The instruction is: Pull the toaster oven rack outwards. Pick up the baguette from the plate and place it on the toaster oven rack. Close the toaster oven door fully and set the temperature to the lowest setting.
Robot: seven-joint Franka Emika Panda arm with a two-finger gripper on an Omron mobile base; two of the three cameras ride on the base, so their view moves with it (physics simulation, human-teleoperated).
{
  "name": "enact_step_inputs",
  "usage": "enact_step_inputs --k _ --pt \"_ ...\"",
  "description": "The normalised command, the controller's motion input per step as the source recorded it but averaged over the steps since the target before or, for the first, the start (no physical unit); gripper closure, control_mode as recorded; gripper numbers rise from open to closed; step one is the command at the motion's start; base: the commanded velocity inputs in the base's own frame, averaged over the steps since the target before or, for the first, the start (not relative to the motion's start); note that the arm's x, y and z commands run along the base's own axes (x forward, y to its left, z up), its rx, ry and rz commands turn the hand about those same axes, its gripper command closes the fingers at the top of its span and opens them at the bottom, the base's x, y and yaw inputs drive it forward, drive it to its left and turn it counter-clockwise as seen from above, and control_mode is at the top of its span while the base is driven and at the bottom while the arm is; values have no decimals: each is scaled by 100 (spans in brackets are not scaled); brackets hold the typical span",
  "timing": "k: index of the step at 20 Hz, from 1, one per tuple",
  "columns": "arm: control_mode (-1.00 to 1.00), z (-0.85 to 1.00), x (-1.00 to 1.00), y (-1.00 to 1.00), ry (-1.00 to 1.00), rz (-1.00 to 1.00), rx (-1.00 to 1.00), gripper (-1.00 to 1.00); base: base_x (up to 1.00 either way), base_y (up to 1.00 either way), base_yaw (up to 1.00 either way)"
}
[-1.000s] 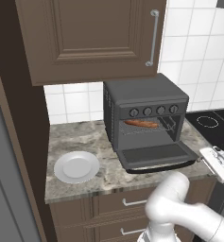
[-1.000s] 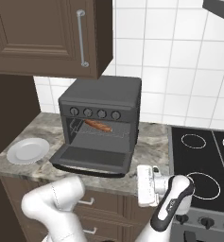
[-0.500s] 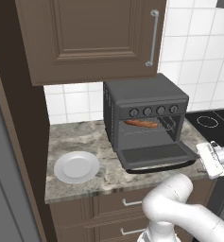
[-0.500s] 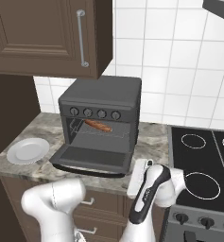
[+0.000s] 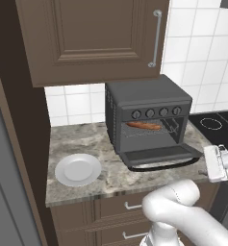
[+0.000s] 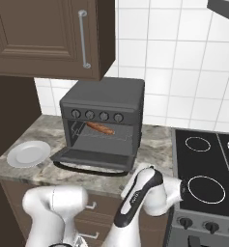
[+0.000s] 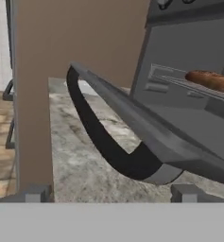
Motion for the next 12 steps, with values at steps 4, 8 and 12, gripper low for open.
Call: enact_step_inputs --k 4,8,12 --pt "-100 49 0 74 0 -20 0 -100 0 0 0" --pt "-100 41 0 99 0 -22 0 -100 0 0 0" --pt "-100 55 0 100 0 -20 0 -100 0 0 0"
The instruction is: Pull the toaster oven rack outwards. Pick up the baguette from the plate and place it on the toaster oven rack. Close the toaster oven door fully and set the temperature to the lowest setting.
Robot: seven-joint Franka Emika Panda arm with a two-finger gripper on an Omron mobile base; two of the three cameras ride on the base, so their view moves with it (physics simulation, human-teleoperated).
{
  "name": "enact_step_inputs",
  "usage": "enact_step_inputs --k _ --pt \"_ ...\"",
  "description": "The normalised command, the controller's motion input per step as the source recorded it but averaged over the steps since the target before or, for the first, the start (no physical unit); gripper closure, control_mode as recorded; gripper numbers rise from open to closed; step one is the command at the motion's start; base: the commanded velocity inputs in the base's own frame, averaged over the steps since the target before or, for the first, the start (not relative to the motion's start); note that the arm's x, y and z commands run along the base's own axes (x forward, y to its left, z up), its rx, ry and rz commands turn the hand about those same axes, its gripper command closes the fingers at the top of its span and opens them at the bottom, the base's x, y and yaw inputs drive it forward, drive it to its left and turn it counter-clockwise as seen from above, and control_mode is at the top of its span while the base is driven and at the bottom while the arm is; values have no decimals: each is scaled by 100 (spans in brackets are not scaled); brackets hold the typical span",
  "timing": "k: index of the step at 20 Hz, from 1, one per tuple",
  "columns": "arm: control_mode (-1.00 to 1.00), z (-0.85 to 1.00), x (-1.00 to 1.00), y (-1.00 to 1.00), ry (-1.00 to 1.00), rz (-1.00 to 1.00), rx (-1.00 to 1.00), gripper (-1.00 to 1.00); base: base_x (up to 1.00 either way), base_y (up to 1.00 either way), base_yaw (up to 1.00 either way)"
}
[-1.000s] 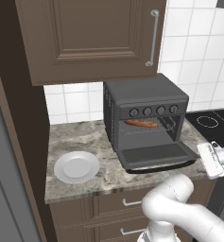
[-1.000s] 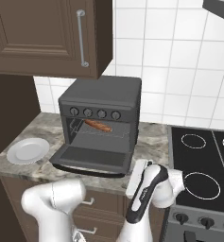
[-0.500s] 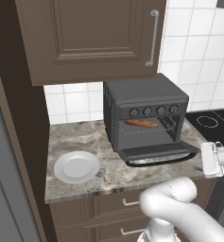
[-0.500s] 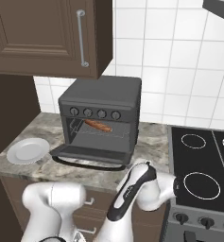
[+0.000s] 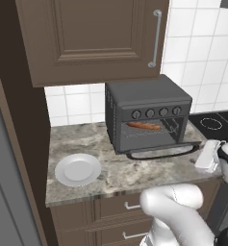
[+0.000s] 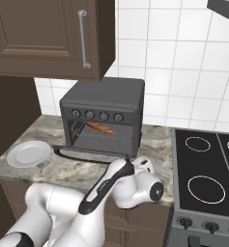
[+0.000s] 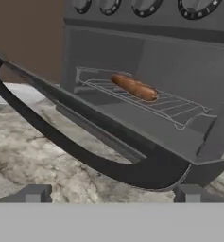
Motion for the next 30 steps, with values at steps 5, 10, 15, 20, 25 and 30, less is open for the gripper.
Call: enact_step_inputs --k 5,10,15,20,25,30 --pt "-100 75 19 100 0 -17 0 -100 0 0 0" --pt "-100 82 47 97 0 -11 0 -100 0 0 0" --pt "-100 81 67 89 6 -2 0 -100 0 0 0" --pt "-100 57 65 60 12 -1 0 -100 0 0 0" --pt "-100 64 64 19 20 -1 0 -100 0 0 0" --pt "-100 90 -7 -49 4 0 0 -100 0 0 0"
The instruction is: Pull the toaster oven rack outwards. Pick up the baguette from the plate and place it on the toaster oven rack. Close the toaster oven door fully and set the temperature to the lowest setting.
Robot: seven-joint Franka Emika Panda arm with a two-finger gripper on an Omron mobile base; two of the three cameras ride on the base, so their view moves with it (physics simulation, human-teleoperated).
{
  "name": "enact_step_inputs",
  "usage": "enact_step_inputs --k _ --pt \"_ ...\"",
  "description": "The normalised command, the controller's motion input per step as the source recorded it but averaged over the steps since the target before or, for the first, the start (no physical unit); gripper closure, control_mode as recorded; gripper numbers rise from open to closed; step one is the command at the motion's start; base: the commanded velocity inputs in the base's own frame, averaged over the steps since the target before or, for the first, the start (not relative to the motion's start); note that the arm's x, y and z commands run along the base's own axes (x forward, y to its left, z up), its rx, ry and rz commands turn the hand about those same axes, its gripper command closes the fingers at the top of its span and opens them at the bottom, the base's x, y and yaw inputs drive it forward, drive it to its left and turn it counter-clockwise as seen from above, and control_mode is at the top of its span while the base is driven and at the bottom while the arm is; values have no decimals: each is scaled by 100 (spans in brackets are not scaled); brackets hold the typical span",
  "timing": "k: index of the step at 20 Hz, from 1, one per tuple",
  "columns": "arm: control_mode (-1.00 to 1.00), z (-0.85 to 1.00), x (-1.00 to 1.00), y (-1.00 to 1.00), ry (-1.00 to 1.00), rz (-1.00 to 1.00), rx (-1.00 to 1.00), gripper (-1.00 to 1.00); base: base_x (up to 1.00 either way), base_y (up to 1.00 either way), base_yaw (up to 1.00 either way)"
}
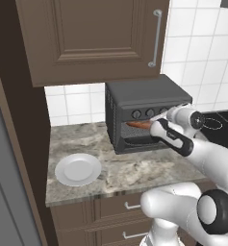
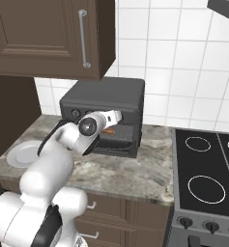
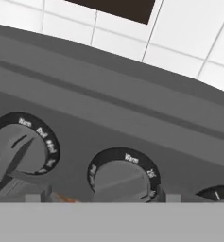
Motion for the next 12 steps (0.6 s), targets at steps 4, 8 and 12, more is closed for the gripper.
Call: enact_step_inputs --k 4,8,12 --pt "-100 95 -46 -68 0 0 0 -100 0 0 0" --pt "-100 74 -61 -71 0 0 -11 -100 0 0 0" --pt "-100 33 -59 -60 0 0 -31 -100 0 0 0"
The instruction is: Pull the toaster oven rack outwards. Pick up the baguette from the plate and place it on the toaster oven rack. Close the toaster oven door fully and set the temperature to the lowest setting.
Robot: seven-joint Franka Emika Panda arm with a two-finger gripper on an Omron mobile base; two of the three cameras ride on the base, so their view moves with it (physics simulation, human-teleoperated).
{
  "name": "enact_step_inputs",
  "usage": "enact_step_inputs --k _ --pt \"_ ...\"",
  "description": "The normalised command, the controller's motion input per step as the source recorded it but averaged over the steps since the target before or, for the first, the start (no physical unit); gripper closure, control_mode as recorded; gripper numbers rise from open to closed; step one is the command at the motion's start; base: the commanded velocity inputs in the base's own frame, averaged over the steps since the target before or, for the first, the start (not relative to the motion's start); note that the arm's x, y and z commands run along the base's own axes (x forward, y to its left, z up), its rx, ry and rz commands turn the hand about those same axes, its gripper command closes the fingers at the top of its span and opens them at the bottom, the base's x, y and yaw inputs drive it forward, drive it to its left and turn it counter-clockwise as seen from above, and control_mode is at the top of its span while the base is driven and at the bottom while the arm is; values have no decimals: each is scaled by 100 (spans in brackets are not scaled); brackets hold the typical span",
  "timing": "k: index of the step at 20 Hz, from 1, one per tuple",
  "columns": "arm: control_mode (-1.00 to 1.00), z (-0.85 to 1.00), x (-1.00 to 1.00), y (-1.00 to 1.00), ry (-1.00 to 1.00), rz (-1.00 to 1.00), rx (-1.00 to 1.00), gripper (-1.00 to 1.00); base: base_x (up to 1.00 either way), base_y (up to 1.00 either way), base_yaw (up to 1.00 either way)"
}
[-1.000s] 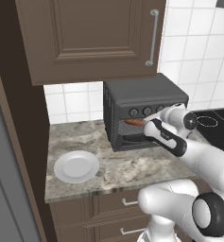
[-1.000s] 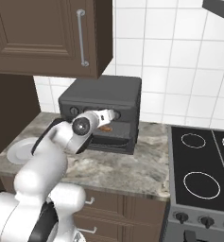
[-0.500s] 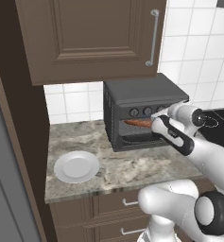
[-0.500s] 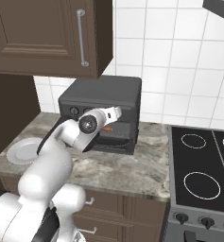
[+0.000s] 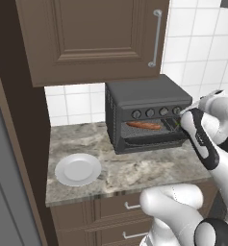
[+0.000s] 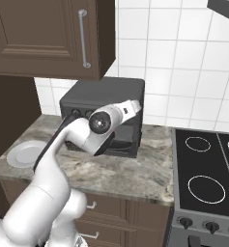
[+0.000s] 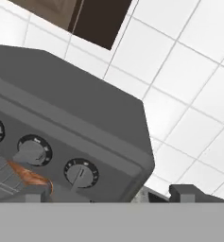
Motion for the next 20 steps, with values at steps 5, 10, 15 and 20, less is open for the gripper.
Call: enact_step_inputs --k 5,10,15,20 --pt "-100 4 -51 -78 2 -5 -32 -100 0 0 0" --pt "-100 0 -40 -76 2 -5 -12 -100 0 0 0" --pt "-100 -19 -32 -45 8 0 -11 -100 0 0 0" --pt "-100 -44 -39 -36 13 1 -6 -100 0 0 0"
